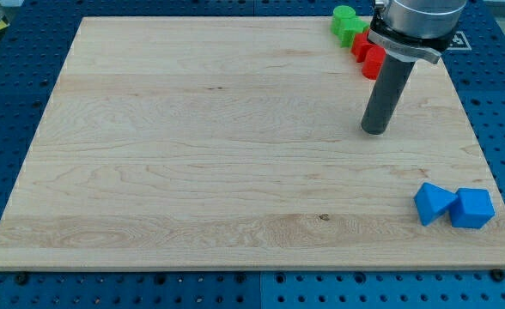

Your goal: Go to the right side of the board

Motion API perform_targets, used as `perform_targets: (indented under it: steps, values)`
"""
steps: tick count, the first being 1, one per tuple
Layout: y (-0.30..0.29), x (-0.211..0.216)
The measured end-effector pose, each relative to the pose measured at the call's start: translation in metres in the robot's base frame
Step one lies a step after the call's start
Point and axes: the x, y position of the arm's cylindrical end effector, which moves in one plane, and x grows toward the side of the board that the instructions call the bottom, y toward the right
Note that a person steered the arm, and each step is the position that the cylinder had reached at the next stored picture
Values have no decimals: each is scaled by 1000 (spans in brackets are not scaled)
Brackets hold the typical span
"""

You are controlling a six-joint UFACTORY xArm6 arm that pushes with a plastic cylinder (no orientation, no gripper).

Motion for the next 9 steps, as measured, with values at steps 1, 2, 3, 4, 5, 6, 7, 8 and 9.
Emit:
perform_targets:
  steps: [1, 2, 3, 4, 5, 6, 7, 8, 9]
  values:
    - [10, 0]
    - [26, 0]
    - [42, 0]
    - [60, 0]
    - [74, 0]
    - [84, 0]
    - [93, 0]
    - [100, 0]
    - [104, 0]
